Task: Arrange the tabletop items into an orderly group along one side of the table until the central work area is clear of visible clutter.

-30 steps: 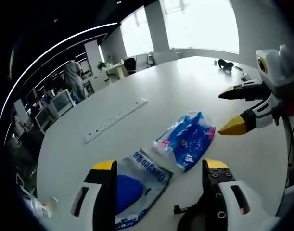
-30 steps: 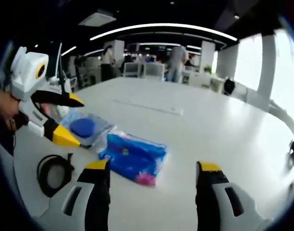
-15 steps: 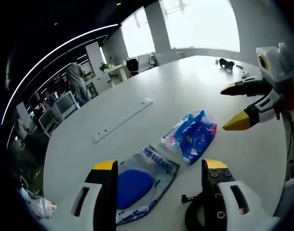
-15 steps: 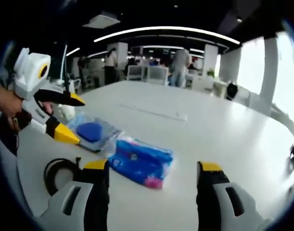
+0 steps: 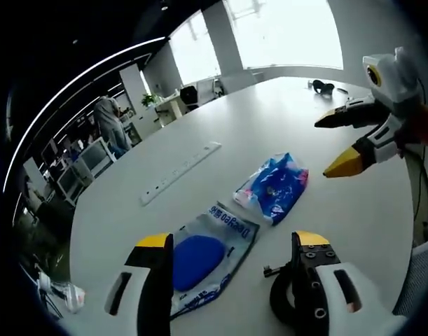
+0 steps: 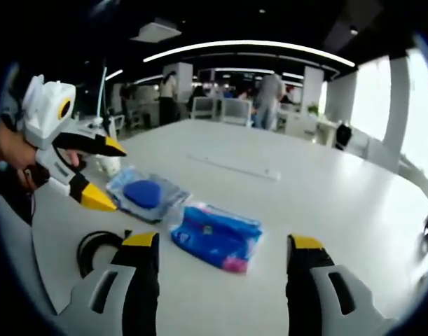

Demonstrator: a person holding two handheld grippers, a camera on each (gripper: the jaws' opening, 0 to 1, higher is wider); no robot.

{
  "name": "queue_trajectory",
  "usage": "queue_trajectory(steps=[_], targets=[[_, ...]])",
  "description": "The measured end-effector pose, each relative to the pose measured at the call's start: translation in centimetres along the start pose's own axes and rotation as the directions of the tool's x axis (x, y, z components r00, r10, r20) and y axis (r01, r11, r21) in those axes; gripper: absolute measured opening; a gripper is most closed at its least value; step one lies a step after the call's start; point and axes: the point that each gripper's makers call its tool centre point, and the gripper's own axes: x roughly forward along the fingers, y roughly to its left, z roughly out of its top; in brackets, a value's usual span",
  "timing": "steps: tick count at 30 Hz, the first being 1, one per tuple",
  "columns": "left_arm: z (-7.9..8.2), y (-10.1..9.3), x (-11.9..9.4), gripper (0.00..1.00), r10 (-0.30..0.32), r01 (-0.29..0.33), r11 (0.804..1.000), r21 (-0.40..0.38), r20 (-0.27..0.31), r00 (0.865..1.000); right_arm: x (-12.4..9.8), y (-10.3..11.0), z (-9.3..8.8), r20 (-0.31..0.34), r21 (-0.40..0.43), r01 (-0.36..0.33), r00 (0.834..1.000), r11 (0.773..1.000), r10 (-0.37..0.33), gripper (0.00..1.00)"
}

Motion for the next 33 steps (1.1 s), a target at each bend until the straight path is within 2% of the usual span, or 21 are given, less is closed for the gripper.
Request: queue_trajectory(steps=[19,26,33], targets=[[-2.1,-0.1,-2.1,0.66,0.005,-0.005,1.0,-0.026,-0.001,1.0,-1.2,2.7,0.0,-0.003,-0.015,-0.048,0.999,0.999,0.048,0.71],[-2.8,0.0,-2.5,0.62,-0.005,0.005,1.0,-0.029,-0.012,1.0,-1.2,3.8,0.5,0.004,-0.024,-0.076,0.997,0.997,0.076,0.65],[-4.0,-0.2,-2.9,0.58,-0.017,0.015,0.999,-0.048,-0.027,0.999,-1.0,5.0,0.1,-0.013,-0.03,-0.098,0.995,0.995,0.097,0.6]])
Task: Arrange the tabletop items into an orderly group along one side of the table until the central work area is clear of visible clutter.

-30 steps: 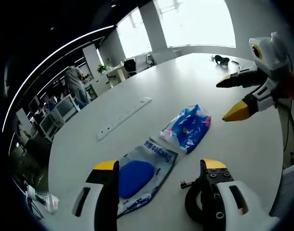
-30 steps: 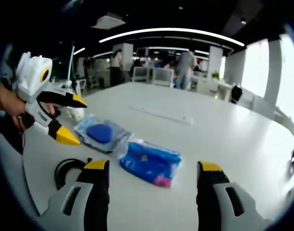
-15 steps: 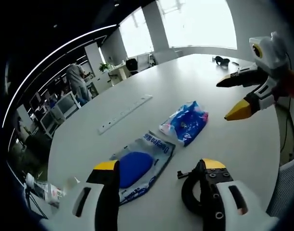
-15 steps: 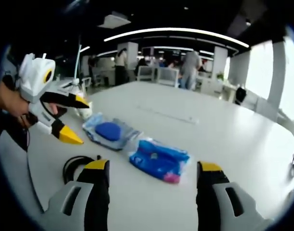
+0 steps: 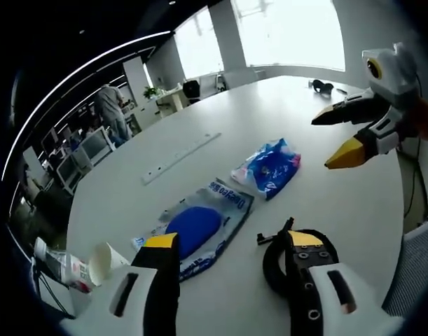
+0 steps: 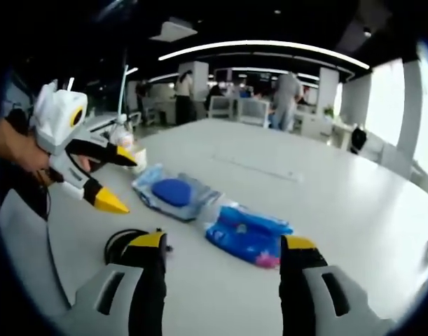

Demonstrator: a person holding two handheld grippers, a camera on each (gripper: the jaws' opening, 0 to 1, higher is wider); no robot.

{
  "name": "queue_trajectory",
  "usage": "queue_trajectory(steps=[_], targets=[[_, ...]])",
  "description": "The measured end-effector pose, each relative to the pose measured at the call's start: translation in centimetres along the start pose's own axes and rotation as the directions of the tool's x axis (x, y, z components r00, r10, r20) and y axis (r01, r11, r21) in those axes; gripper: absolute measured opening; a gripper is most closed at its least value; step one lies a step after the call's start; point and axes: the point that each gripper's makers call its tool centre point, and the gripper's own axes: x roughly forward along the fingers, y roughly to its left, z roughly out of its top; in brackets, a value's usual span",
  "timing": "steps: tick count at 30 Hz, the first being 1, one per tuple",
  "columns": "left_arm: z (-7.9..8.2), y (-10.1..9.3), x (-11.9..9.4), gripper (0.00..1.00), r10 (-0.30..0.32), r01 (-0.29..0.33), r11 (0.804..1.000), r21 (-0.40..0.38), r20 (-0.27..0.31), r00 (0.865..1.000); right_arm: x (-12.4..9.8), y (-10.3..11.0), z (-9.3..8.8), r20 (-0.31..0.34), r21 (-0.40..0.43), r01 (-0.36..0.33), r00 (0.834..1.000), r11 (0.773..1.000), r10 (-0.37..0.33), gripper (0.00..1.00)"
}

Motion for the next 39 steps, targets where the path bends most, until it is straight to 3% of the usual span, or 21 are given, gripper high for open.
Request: queue_trajectory(steps=[15,30,39], targets=[[-3.0,-1.3,-0.2,0.54,-0.028,0.026,0.999,-0.032,-0.046,0.999,0.7,2.9,-1.8,-0.071,-0.027,-0.069,0.995,0.997,0.067,0.44],[-4.5,-1.7,-0.1,0.51,-0.048,0.043,0.997,-0.064,-0.073,0.996,1.6,5.2,-3.1,-0.122,-0.025,-0.133,0.984,0.991,0.129,0.36],[-5.3,-2.8,0.2,0.43,-0.087,0.078,0.993,-0.093,-0.097,0.992,2.1,6.7,-4.5,-0.175,-0.012,-0.179,0.969,0.984,0.174,0.3]])
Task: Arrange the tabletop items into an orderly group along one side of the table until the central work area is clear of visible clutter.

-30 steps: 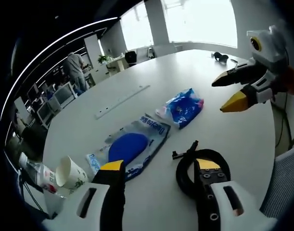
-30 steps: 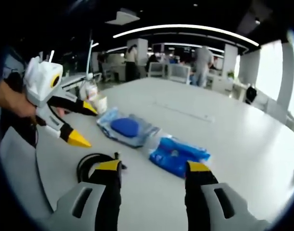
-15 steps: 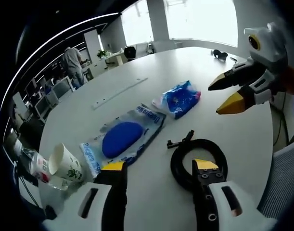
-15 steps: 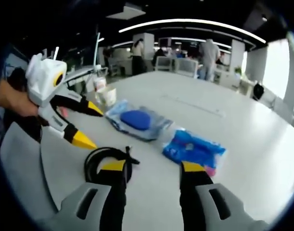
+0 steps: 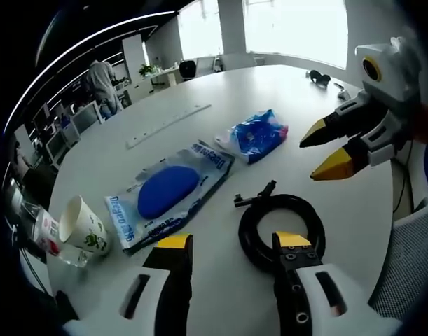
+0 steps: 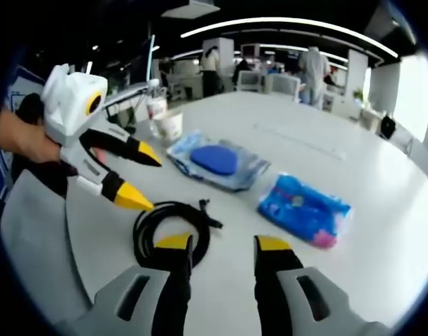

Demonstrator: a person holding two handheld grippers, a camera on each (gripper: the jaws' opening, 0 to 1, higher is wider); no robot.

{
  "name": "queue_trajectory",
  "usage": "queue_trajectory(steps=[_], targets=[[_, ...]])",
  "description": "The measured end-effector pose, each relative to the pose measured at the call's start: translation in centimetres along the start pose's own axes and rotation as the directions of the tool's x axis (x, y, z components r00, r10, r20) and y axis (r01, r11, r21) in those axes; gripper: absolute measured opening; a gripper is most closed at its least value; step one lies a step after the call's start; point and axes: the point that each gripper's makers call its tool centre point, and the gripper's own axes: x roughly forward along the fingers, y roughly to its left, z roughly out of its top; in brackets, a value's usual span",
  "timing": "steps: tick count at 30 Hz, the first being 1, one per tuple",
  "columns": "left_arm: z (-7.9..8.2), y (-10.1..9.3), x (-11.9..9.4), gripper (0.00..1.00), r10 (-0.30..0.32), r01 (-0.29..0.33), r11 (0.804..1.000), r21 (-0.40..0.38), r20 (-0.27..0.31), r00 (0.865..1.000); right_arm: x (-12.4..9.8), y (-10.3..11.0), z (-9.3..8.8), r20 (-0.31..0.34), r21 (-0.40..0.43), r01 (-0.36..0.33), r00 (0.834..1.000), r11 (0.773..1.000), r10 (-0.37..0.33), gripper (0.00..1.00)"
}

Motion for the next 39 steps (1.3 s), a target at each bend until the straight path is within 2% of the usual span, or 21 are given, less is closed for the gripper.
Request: queue_trajectory(steps=[6,10,18,28,30,34,39], targets=[[-0.7,-1.0,0.3,0.36,-0.032,0.032,0.999,-0.015,-0.027,0.999,0.5,0.8,-0.4,-0.023,-0.001,-0.024,0.999,1.0,0.024,0.27],[-1.1,-1.4,0.8,0.31,-0.053,0.052,0.998,-0.025,-0.046,0.998,1.0,1.0,-0.5,-0.023,0.055,-0.036,0.999,0.998,0.038,0.26],[-1.7,-2.6,1.7,0.22,-0.098,0.093,0.993,-0.072,-0.068,0.993,2.1,2.0,-1.9,-0.077,0.056,-0.052,0.995,0.997,0.056,0.25],[-2.1,-2.5,2.7,0.2,-0.086,0.076,0.993,-0.095,-0.105,0.991,3.1,2.2,-2.8,-0.123,0.055,-0.033,0.992,0.998,0.039,0.24],[-2.1,-2.4,2.8,0.19,-0.082,0.071,0.992,-0.101,-0.108,0.991,3.3,2.3,-3.3,-0.164,0.013,-0.029,0.986,0.999,0.031,0.24],[-2.2,-2.3,3.1,0.18,-0.067,0.058,0.995,-0.075,-0.126,0.99,3.5,2.3,-4.0,-0.199,0.015,-0.012,0.98,1.0,0.014,0.22],[-2.2,-2.4,3.2,0.18,-0.057,0.056,0.998,-0.01,-0.148,0.987,3.8,2.8,-4.2,-0.202,0.054,-0.01,0.979,0.998,0.02,0.21]])
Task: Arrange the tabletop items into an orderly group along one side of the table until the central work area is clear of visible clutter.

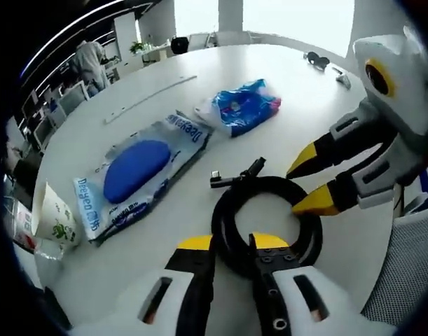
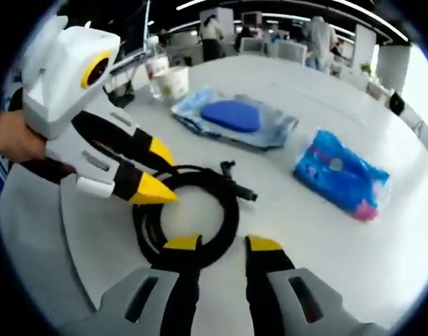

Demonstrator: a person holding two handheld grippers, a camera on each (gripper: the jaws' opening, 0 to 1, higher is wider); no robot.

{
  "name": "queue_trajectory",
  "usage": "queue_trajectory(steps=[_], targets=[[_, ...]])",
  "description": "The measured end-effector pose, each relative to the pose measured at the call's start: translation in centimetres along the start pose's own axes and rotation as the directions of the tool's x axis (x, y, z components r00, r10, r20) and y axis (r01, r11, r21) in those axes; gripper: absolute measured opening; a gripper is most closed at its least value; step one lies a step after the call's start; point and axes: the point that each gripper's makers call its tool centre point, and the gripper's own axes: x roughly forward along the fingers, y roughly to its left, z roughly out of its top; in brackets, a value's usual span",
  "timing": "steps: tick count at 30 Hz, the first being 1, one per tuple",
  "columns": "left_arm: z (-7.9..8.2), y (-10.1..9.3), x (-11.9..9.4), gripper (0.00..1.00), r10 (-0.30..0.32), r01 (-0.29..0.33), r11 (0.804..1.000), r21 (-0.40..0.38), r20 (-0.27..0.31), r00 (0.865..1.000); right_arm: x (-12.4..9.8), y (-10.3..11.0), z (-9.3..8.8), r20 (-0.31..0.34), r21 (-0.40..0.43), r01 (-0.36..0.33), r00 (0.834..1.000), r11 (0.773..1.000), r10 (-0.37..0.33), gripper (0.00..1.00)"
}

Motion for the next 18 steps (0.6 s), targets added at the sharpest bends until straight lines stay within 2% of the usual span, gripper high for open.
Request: queue_trajectory(steps=[2,7,9,11,13,14,18], targets=[[0.0,0.09,0.04,0.18,0.004,-0.004,1.0,0.012,-0.004,1.0,-0.05,-0.11,0.22,0.0,-0.039,0.011,1.0,0.999,-0.011,0.19],[-0.05,0.14,0.04,0.17,0.017,-0.017,0.999,0.03,-0.016,1.0,0.11,-0.31,0.31,-0.042,-0.033,0.036,0.998,0.999,-0.038,0.14],[-0.02,0.01,-0.01,0.16,0.016,-0.015,0.997,0.072,-0.012,1.0,0.12,-0.28,0.25,-0.048,-0.041,0.038,0.998,0.998,-0.04,0.12],[-0.09,0.03,-0.04,0.15,0.02,-0.02,0.998,0.058,-0.008,1.0,0.23,-0.45,0.21,-0.044,-0.053,0.042,0.998,0.998,-0.045,0.1],[-0.05,-0.03,-0.12,0.1,0.009,-0.01,0.999,0.034,0.009,1.0,0.02,-0.54,0.35,-0.031,-0.062,0.05,0.998,0.997,-0.052,0.07],[-0.2,-0.2,-0.3,0.08,0.002,-0.002,1.0,-0.008,0.006,1.0,-0.01,-0.53,0.33,-0.032,-0.064,0.05,0.998,0.997,-0.052,0.06],[-0.16,0.01,-0.59,0.05,0.002,-0.002,1.0,-0.001,0.015,1.0,-0.09,-0.44,0.5,-0.031,-0.05,0.048,0.998,0.998,-0.05,0.04]])
